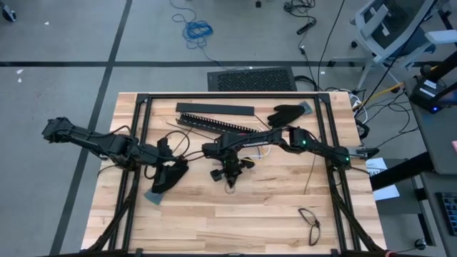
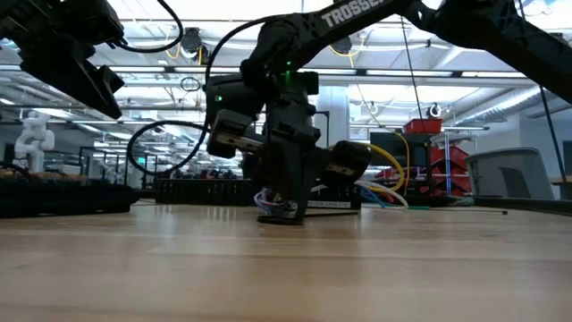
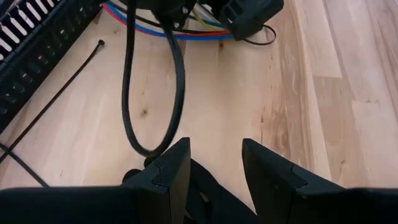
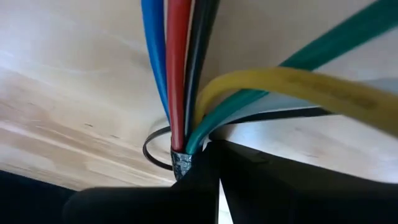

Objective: Ziptie cables
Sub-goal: Wrap the cable wires using a zip tie

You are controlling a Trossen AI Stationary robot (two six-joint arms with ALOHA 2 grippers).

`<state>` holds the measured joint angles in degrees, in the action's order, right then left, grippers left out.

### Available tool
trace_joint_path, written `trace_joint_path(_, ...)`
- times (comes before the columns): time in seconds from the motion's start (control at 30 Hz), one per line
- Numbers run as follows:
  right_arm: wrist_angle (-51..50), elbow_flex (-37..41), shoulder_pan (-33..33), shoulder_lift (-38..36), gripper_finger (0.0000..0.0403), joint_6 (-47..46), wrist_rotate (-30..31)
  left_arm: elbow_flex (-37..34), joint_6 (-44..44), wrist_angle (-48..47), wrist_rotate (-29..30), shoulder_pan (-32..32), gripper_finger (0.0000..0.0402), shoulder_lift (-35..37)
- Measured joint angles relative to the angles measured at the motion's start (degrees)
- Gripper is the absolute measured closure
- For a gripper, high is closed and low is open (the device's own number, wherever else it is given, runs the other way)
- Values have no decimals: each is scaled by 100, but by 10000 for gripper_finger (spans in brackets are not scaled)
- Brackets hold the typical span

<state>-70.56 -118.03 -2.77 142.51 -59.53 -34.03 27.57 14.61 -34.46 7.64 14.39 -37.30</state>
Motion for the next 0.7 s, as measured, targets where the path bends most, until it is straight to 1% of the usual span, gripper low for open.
trace_joint_path(0.07, 158, 3, 2, -57, 402, -74, 181, 0, 0, -6, 0, 0, 259, 0)
trace_joint_path(0.2, 542, 1, -12, -204, 402, -390, 844, 0, 0, -11, 0, 0, 259, 0)
trace_joint_path(0.27, 918, -8, -28, -238, 402, -554, 1033, 0, 0, -24, 0, 0, 259, 0)
trace_joint_path(0.33, 977, -8, -27, -283, 402, -620, 1179, 0, -1, -37, 0, 0, 259, 0)
trace_joint_path(0.5, 674, -10, 56, -347, 402, -575, 1177, 0, -2, -44, 0, 0, 259, 0)
trace_joint_path(0.6, 609, -12, 107, -347, 402, -475, 880, 0, -2, -39, 1, 0, 259, 0)
trace_joint_path(0.7, 536, -19, 156, -347, 402, -422, 827, 0, -2, -35, 1, 0, 259, 0)
